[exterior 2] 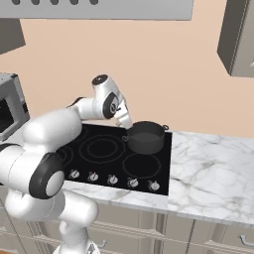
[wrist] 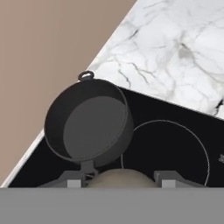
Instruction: Turn on the burner for the pot on the stove. Wait thirty seconds for the pot to heat up. Then add the mushroom to the pot.
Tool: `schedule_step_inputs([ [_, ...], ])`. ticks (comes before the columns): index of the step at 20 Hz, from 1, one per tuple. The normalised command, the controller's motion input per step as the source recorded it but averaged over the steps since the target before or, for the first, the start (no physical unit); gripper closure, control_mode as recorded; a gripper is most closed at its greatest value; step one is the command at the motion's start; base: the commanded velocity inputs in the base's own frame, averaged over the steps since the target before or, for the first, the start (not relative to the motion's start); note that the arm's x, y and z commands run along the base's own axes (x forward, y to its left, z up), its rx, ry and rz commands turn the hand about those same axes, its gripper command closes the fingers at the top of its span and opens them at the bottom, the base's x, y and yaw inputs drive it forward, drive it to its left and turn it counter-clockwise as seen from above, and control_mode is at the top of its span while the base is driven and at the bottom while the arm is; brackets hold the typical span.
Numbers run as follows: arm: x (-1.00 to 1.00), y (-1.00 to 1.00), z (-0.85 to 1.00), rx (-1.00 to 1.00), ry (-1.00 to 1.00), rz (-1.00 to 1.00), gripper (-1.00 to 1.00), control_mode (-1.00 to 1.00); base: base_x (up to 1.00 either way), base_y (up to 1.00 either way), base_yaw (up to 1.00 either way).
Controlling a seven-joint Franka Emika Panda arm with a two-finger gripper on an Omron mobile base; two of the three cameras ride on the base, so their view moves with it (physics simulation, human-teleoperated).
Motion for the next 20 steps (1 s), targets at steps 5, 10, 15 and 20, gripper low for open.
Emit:
schedule_step_inputs([
  [5,0.0,-0.16,-0.2,0.07,0.0,-0.03,1.0,-1.0,0.0,0.0,0.0],
  [10,0.0,-0.21,-0.25,0.06,0.0,-0.01,1.0,-1.0,0.0,0.0,0.0],
  [15,0.02,-0.19,-0.28,0.07,0.0,0.0,1.0,-1.0,0.0,0.0,0.0],
  [20,0.13,-0.13,-0.21,0.03,0.0,-0.03,1.0,-1.0,0.0,0.0,0.0],
])
